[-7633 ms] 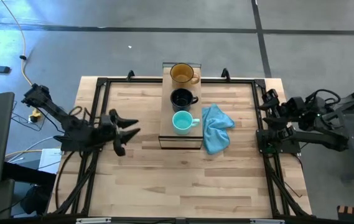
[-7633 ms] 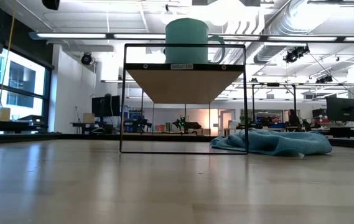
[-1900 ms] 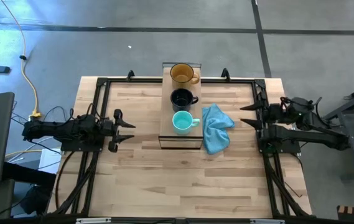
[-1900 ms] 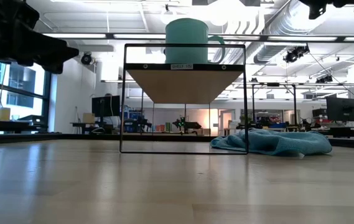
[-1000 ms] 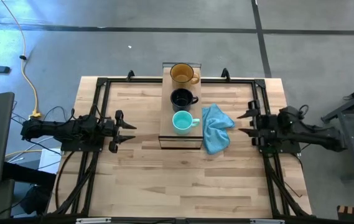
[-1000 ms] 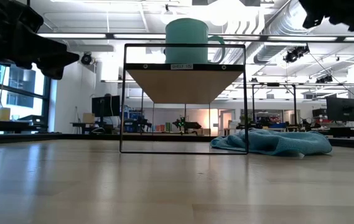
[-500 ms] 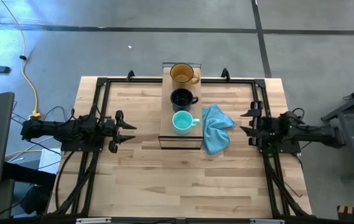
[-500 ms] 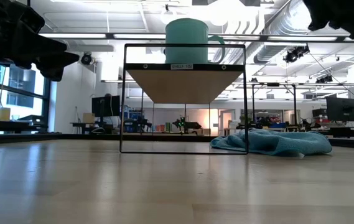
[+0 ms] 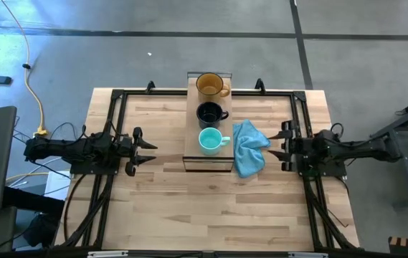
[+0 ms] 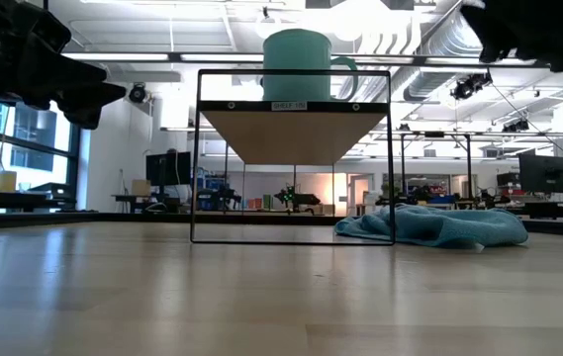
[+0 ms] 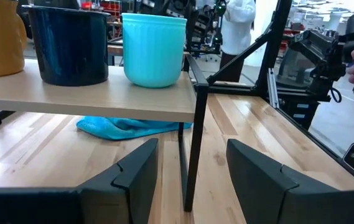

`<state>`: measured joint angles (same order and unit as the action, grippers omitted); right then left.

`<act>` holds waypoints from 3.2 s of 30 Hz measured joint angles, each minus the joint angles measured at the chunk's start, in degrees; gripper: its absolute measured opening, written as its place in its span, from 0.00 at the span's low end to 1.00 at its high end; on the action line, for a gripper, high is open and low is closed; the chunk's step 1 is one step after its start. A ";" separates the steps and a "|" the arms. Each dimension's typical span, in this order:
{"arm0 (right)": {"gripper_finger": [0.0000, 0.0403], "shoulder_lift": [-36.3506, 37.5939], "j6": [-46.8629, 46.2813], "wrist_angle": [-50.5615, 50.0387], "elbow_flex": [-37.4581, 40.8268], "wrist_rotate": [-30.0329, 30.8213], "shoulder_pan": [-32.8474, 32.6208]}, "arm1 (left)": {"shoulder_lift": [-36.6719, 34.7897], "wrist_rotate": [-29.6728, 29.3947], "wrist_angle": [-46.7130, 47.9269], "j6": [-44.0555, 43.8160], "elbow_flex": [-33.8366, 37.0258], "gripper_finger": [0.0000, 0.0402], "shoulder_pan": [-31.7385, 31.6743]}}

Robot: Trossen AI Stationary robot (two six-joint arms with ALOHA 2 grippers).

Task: Stack small to large cups/mugs on shelf
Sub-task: Return to Home Position

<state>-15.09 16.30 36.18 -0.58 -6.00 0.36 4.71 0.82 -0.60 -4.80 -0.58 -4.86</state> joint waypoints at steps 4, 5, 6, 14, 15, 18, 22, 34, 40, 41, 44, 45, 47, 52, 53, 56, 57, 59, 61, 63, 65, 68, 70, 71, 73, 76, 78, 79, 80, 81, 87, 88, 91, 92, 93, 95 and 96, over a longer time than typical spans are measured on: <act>0.48 0.15 -3.76 -6.78 0.00 1.04 0.00 | 0.00 0.00 0.00 -0.17 0.00 0.45 0.00; 0.48 0.15 -4.61 -7.99 0.00 2.42 0.00 | 0.00 0.00 0.00 -0.26 0.00 0.45 0.00; 0.48 0.15 -5.47 -8.97 0.00 4.28 0.00 | 0.00 0.00 -0.01 -0.44 0.00 0.45 0.00; 0.48 0.22 -11.68 -16.32 0.00 13.53 0.08 | 0.00 0.00 0.00 -1.65 0.00 0.45 0.00; 0.48 0.22 -12.62 -17.22 0.00 13.53 0.30 | 0.00 0.00 0.00 -1.64 0.00 0.45 0.00; 0.48 0.22 -14.58 -19.15 0.00 13.54 1.46 | 0.00 0.00 0.00 -1.64 0.00 0.45 0.00; 0.48 0.22 -14.97 -19.27 0.00 13.53 3.32 | 0.00 0.00 0.00 -1.68 0.00 0.45 0.00; 0.48 5.02 -16.30 -25.18 0.00 1.22 7.67 | 0.00 0.00 -0.01 -1.68 0.00 0.45 0.00; 0.48 7.74 -18.89 -32.66 0.00 0.33 7.65 | 0.00 0.00 0.00 -1.68 0.00 0.45 0.00; 0.48 8.18 -18.89 -32.91 0.00 0.14 7.65 | 0.00 0.00 -0.01 -1.68 0.00 0.45 0.00; 0.48 9.32 -19.07 -33.84 0.00 -0.56 7.65 | 0.00 0.00 0.00 -1.68 0.00 0.45 0.00; 0.48 9.65 -19.26 -34.33 0.00 -0.62 7.65 | 0.00 0.00 0.00 -1.68 0.00 0.45 0.00; 0.48 9.99 -19.36 -34.73 -0.07 -0.61 7.65 | 0.00 0.00 0.00 -1.68 0.00 0.45 0.00; 0.48 9.99 -19.33 -35.84 -0.46 -0.61 7.65 | 0.00 0.00 0.00 -1.68 0.00 0.45 0.00; 0.48 9.99 -19.33 -35.85 -0.46 -0.61 7.65 | 0.00 0.00 0.00 -1.68 0.00 0.45 0.00; 0.48 9.99 -19.33 -35.91 -0.48 -0.61 7.65 | 0.00 0.00 0.00 -1.68 0.00 0.45 0.00; 0.48 9.99 -19.35 -35.93 -0.48 -0.60 7.65 | 0.00 0.00 -0.01 -1.68 0.00 0.45 0.00; 0.48 9.99 -19.95 -35.94 -0.48 -0.61 7.65 | 0.00 0.00 0.00 -1.68 0.00 0.45 0.00; 0.48 9.99 -20.59 -35.95 -0.48 -0.59 7.65 | 0.00 0.00 -0.01 -1.68 0.00 0.45 0.00; 0.48 9.99 -20.60 -35.96 -0.48 -0.60 7.65 | 0.00 0.00 0.00 -1.68 0.00 0.45 0.00; 0.48 9.99 -20.60 -35.97 -0.48 -0.60 7.65 | 0.00 0.00 0.00 -1.68 0.00 0.45 0.00; 0.48 9.99 -20.51 -35.88 -0.48 -0.61 7.65 | 0.00 0.00 -0.01 -1.96 0.00 0.45 0.00; 0.48 9.99 -20.47 -35.84 -0.48 -0.61 7.65 | 0.00 0.00 -0.01 -2.05 0.00 0.45 0.00; 0.48 9.99 -20.47 -35.84 -0.49 -0.61 7.65 | 0.00 0.00 -0.01 -2.05 0.00 0.45 0.00; 0.48 9.99 -20.44 -35.92 -0.50 -0.61 7.65 | 0.00 -0.02 0.00 -2.05 0.00 0.45 0.00; 0.48 9.97 -20.41 -35.97 -0.52 -0.60 7.65 | 0.00 0.00 -0.01 -2.03 0.00 0.45 0.00; 0.48 9.97 -20.40 -35.97 -0.52 -0.60 7.65 | 0.00 0.00 0.00 -2.03 0.00 0.45 0.00; 0.48 9.97 -20.40 -35.97 -0.52 -0.60 7.65 | 0.00 -0.01 0.00 -2.02 0.00 0.45 0.00; 0.48 9.97 -20.40 -35.97 -0.52 -0.59 7.65 | 0.00 0.00 0.00 -2.01 0.00 0.45 0.00; 0.48 9.97 -20.40 -35.97 -0.52 -0.61 7.65 | 0.00 -0.01 -0.01 -2.01 0.00 0.45 0.00; 0.48 9.97 -20.40 -35.98 -0.52 -0.60 7.65 | 0.00 0.00 -0.01 -1.97 0.00 0.45 0.00; 0.48 9.97 -20.40 -35.98 -0.52 -0.60 7.65 | 0.00 -0.02 0.00 -1.97 0.00 0.45 0.00; 0.48 9.97 -20.38 -36.00 -0.52 -0.61 7.65 | 0.00 -0.01 -0.01 -1.97 0.00 0.45 0.00; 0.48 9.97 -20.38 -36.00 -0.52 -0.59 7.65 | 0.00 0.00 0.00 -1.96 0.00 0.45 0.00; 0.48 9.97 -20.40 -36.00 -0.52 -0.59 7.65 | 0.00 0.00 -0.02 -1.96 0.00 0.45 0.00; 0.48 9.97 -20.39 -36.00 -0.52 -0.59 7.65 | 0.00 0.00 0.00 -1.96 0.00 0.45 0.00; 0.48 9.97 -20.39 -36.00 -0.52 -0.61 7.65 | 0.00 0.00 0.00 -1.95 0.00 0.45 0.00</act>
<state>-5.13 -4.09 0.19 -1.10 -6.61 8.01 4.71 0.82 -0.60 -6.74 -0.58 -4.86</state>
